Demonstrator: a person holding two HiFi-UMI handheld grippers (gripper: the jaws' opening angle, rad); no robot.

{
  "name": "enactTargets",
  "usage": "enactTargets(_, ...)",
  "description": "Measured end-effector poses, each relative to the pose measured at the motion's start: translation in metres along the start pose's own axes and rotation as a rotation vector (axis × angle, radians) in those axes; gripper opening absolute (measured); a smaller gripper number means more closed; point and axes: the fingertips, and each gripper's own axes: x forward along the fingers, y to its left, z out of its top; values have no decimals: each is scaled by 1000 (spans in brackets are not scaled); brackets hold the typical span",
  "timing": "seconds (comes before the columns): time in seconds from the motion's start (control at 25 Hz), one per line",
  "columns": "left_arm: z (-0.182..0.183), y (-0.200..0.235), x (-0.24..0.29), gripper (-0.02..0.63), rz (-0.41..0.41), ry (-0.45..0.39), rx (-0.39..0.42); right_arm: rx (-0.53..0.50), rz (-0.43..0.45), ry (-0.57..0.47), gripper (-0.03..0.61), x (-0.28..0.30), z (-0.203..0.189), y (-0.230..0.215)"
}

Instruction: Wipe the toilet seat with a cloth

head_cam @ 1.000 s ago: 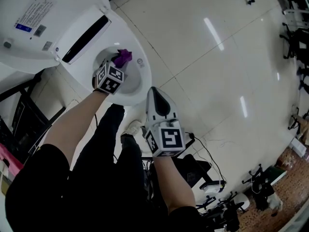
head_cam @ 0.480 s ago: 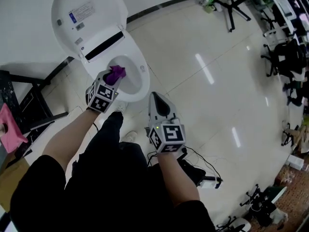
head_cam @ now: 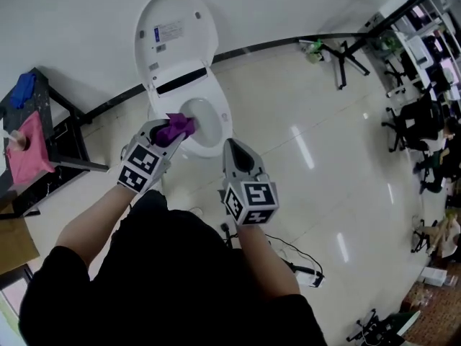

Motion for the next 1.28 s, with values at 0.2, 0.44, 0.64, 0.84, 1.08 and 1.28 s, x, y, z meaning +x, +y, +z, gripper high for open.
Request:
enactTargets(0.2,22,1,-56,94,-13,-82,20,-29,6,-31,15,-9,14,41)
enactTargets(0.44,30,15,-107,94,-47,-148,80,-27,-33,-111,15,-13,31,85)
enactTargets(0.64,31,31,-134,94,-45,-176,95,-31,-50,-144,15,-15,40,114)
enactTargets(0.84,24,26,-143,94,-48,-175,96,-45,-46,-122,14,-19,36,128)
enactTargets(1.08,16,20,-146,94,-46,-174,92,-74,-33,-111,14,-21,36,136)
enactTargets(1.28,15,14,-148,94,-43,-174,97,-79,-24,-107,14,-25,34,141)
